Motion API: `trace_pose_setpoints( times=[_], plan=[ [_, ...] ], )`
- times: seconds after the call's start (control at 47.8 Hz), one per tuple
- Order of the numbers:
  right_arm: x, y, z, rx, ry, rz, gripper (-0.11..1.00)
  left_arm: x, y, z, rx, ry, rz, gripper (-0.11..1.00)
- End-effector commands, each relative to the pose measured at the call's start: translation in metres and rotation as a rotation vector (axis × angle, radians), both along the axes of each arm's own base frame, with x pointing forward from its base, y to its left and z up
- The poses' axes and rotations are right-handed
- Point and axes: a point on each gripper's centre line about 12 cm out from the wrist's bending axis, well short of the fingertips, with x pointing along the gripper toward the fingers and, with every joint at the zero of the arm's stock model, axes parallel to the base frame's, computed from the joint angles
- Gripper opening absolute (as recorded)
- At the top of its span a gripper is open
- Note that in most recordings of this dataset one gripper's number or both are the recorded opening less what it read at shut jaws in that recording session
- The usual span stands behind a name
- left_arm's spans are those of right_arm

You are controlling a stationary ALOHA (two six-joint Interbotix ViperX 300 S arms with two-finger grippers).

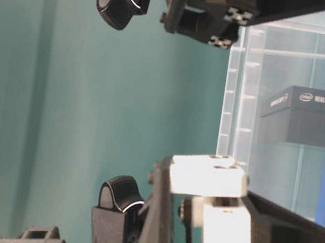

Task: Take the box out of the case with both arms.
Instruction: 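Carry both boxes forward and lower them onto the cloth, then open both grippers to release the boxes upright on the cloth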

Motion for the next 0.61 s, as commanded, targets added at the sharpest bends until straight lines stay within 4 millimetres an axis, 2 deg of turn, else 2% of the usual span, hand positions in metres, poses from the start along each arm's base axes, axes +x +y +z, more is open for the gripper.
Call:
trace_pose_setpoints(
  times=[0.0,0.105,0.209,0.272,0.355,0.481,0.586],
  plan=[
    [0.0015,-0.0006,0.0085,0.005,-0.026,0.002,0.65,0.0018,-0.0014,0.0132,-0.017,-0.037,-0.011,0.64],
    [0.0016,-0.0008,0.0085,0.003,-0.026,0.003,0.68,0.0026,-0.0017,0.0137,-0.016,-0.041,-0.042,0.64],
    [0.0013,-0.0009,0.0091,0.004,-0.027,0.001,0.87,0.0057,0.0005,0.0148,-0.018,-0.059,-0.055,0.64],
    [0.0013,-0.0009,0.0091,0.004,-0.027,0.001,0.93,0.0076,0.0032,0.0146,-0.020,-0.067,-0.051,0.65],
    [0.0013,-0.0009,0.0091,0.004,-0.027,0.001,0.93,0.0096,0.0051,0.0158,-0.023,-0.076,-0.043,0.66],
    [0.0012,-0.0012,0.0091,0.002,-0.026,0.001,0.92,0.0104,0.0056,0.0161,-0.024,-0.076,-0.039,0.89],
    [0.0014,-0.0017,0.0091,0.002,-0.026,-0.001,0.92,0.0098,0.0058,0.0166,-0.023,-0.073,-0.038,0.88]
  ],
)
